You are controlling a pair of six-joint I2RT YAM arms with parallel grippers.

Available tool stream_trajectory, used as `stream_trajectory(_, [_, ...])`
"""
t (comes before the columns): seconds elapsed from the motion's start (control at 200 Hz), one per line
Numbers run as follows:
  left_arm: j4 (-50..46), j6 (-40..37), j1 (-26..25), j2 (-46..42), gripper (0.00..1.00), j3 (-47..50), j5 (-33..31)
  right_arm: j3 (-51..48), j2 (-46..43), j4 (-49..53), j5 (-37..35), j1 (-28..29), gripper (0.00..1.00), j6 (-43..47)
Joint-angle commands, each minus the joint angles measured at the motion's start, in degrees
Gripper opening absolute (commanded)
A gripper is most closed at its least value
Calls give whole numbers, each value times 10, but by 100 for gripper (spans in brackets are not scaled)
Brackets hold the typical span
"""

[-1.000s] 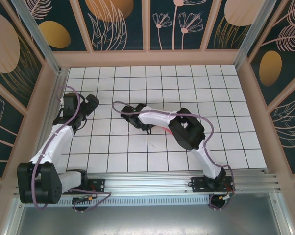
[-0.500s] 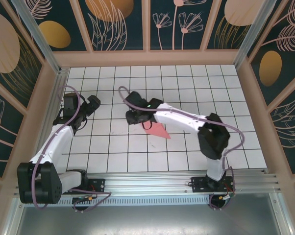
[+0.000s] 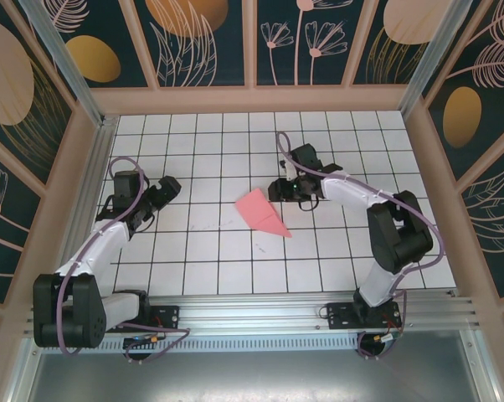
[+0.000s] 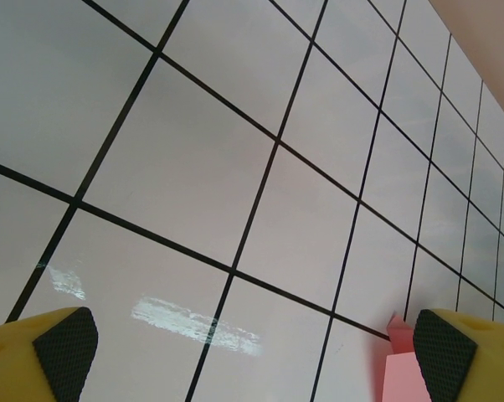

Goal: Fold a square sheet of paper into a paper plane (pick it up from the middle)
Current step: Turn over the paper at the center of the table, then pick up the paper from the center of the table, then place the paper at the center of the table.

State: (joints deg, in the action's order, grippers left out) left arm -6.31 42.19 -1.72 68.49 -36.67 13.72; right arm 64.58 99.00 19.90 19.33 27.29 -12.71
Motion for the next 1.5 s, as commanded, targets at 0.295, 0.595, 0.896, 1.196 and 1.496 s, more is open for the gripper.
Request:
stream_trajectory(0.295, [36, 1, -1, 11, 98, 17, 39, 49, 105, -55, 166, -7, 46, 93])
stream_trajectory(0.595, [68, 12, -18, 6, 98, 36, 74, 17, 106, -126, 221, -29, 8, -1])
stream_trajectory(0.896, [267, 124, -113, -29, 99, 146, 139, -58, 49, -375, 285, -51, 7, -303])
stream_trajectory(1.196, [507, 223, -207, 6, 98, 190, 148, -109, 30, -577, 327, -48, 8, -518])
stream_trajectory(1.496, [681, 289, -243, 87, 73, 165, 149, -116, 24, -642, 353, -31, 8, -599])
